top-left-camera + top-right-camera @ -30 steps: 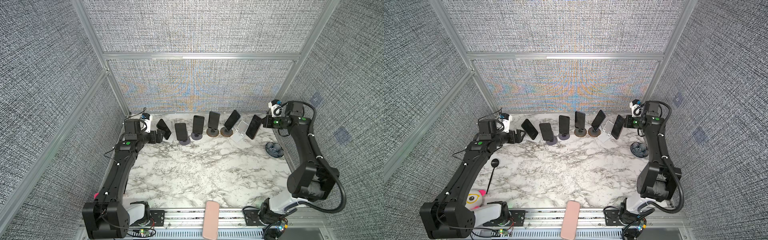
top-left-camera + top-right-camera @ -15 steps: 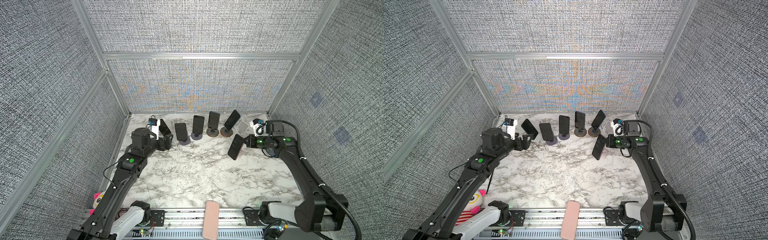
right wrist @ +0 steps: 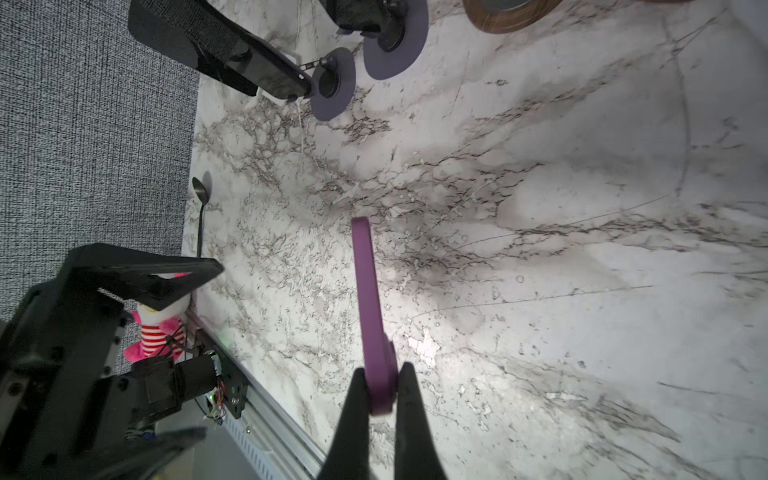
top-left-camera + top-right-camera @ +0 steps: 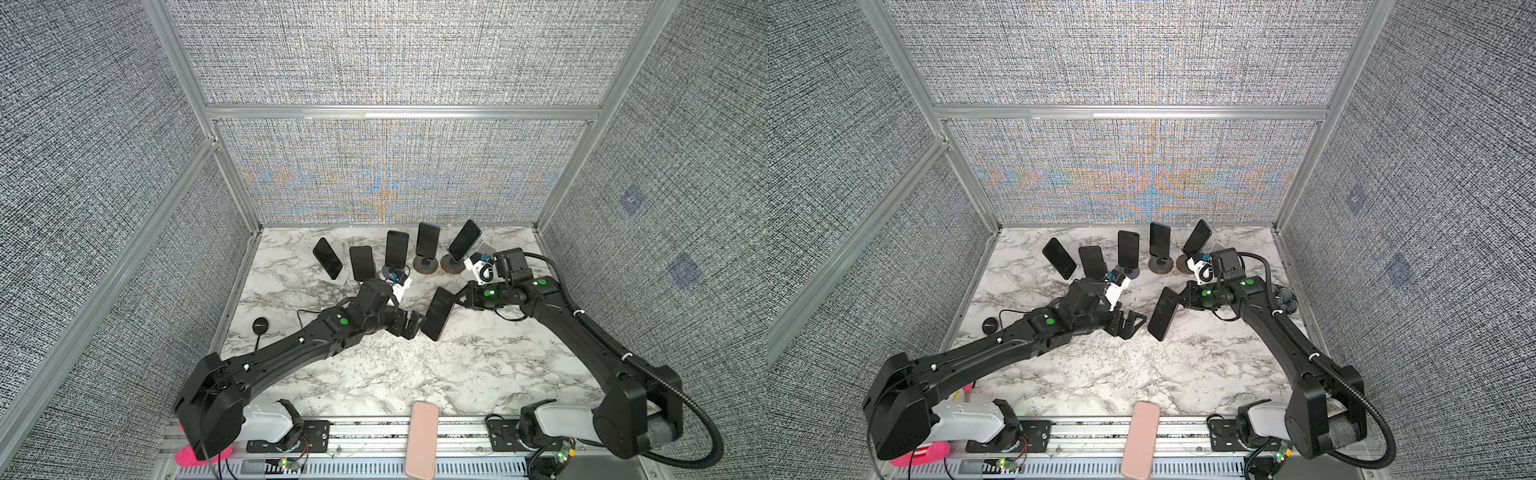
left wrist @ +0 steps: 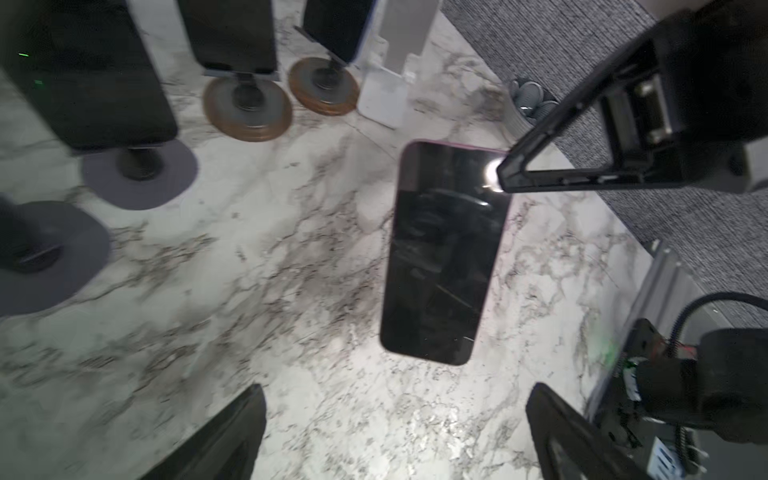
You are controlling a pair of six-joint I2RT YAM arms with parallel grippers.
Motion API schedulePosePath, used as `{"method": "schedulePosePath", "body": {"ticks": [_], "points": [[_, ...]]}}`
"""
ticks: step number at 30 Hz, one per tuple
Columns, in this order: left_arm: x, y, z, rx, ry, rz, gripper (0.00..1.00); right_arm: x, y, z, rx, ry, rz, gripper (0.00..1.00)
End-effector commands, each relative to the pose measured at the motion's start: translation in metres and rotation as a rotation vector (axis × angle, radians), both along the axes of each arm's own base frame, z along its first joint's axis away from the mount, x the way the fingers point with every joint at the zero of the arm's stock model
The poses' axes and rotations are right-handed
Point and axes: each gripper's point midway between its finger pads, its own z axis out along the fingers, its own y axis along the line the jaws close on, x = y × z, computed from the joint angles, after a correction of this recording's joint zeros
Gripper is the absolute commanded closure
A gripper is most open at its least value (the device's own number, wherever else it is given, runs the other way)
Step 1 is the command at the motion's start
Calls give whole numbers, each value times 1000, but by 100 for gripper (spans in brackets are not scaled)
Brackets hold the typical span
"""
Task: Remove the phone from the phone stand
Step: 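Carry the phone toward the left gripper while the left arm reaches to meet it, then grasp the pink-edged phone with the left gripper while the right gripper opens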
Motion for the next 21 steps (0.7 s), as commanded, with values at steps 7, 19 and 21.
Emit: {"method": "schedulePosePath", "body": {"ticks": [7, 19, 21], "points": [[-15, -37, -32, 13, 95, -139, 1, -11, 16, 1, 81, 81, 48, 100], [-17, -51, -59, 87, 200, -191, 1, -14, 19, 1, 85, 72, 79, 100], [-16, -50, -61, 97, 198, -185, 2, -14, 17, 0, 73, 68, 78, 100]]}}
